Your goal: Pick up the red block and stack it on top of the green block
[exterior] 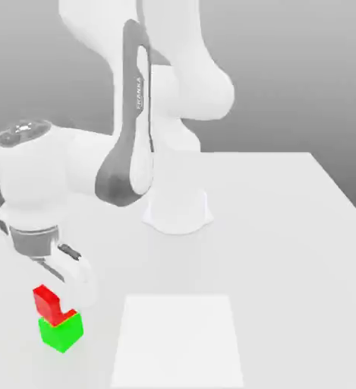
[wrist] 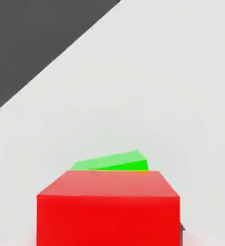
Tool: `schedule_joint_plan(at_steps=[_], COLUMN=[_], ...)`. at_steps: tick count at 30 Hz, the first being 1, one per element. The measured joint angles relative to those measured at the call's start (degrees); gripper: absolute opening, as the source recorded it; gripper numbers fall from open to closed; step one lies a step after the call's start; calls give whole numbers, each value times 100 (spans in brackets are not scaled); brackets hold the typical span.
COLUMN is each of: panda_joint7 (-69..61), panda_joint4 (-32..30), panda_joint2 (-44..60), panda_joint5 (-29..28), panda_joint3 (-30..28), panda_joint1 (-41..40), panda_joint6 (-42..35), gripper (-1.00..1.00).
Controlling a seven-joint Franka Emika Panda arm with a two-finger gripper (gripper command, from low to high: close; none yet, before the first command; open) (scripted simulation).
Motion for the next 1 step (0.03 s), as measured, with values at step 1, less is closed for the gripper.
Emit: schedule_joint_plan(at_steps=[1], panda_joint7=[0], panda_joint4=[0], panda_joint2=[0], panda_joint5=[0], panda_joint3=[0], panda_joint1=[0], panda_joint6=[0], gripper=[100])
